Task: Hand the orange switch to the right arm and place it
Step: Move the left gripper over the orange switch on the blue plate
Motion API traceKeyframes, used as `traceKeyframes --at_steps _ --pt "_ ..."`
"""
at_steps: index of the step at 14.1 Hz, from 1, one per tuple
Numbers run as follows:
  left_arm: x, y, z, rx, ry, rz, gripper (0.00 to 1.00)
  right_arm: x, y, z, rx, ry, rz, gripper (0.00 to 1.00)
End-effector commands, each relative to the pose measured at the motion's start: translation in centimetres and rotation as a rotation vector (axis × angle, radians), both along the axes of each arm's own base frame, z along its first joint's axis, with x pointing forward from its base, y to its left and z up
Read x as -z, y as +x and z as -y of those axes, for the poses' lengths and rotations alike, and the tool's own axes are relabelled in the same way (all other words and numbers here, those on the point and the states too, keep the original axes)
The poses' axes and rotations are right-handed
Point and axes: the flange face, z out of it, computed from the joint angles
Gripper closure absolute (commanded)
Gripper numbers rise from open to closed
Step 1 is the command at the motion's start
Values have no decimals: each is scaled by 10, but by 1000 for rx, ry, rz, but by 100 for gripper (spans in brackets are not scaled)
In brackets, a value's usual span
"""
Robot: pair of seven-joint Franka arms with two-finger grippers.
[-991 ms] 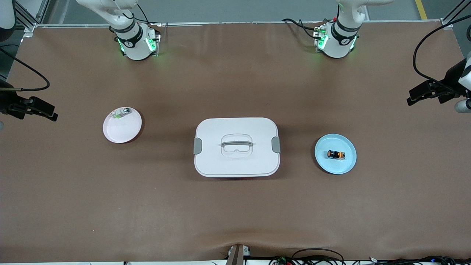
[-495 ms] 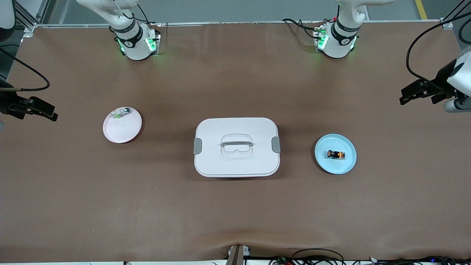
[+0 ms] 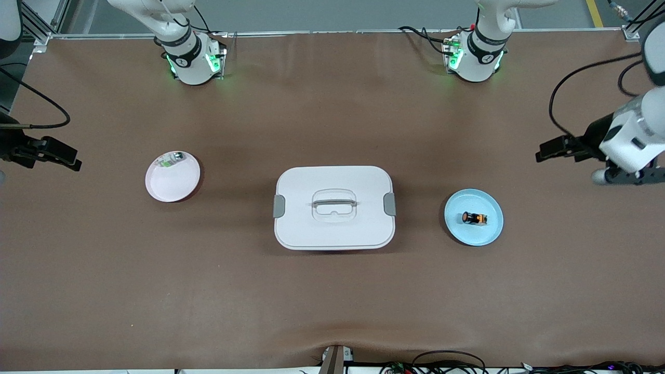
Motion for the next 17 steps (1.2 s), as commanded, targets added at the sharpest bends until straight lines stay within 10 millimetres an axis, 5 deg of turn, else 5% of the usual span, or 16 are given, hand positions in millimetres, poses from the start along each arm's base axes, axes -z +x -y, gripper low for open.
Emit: traceKeyframes --at_steps 1,8,17 --pt "32 13 3 11 -15 -3 0 -4 -6 -1 15 1 5 0" --pt "146 18 32 116 -16 28 0 -4 -6 0 15 0 6 0" --pt "238 23 46 242 6 52 0 -4 -6 -1 15 1 6 0"
